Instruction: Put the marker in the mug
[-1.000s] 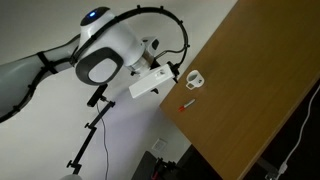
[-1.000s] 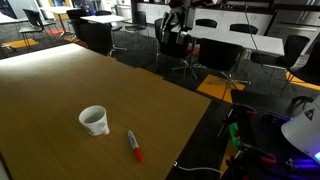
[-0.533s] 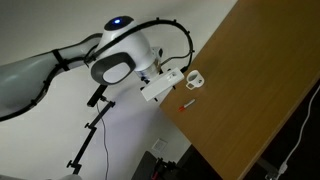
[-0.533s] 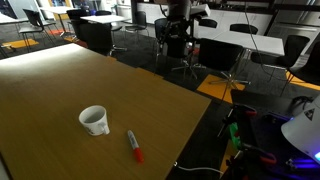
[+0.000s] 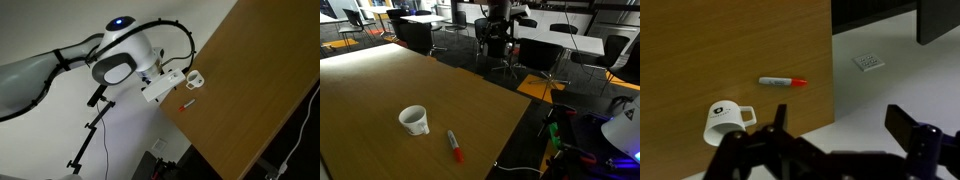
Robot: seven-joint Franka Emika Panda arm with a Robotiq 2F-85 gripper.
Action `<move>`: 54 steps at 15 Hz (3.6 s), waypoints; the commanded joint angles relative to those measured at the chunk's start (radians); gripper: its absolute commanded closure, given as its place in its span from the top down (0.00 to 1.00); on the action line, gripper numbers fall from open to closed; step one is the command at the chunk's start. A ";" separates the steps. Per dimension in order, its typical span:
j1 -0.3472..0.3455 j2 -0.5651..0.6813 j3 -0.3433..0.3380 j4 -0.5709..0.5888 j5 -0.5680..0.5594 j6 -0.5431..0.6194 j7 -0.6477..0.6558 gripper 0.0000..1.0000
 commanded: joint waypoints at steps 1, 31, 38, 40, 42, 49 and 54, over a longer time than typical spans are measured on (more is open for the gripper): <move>-0.004 0.006 0.023 -0.001 -0.027 0.034 -0.037 1.00; 0.142 0.213 0.310 -0.122 -0.297 0.654 -0.217 1.00; 0.147 0.300 0.343 -0.092 -0.402 0.652 -0.202 1.00; 0.150 0.331 0.346 -0.082 -0.431 0.663 -0.195 1.00; 0.155 0.367 0.345 -0.063 -0.457 0.675 -0.182 1.00; 0.131 0.437 0.366 -0.036 -0.499 0.695 -0.159 1.00; 0.134 0.453 0.349 -0.031 -0.526 0.731 -0.151 1.00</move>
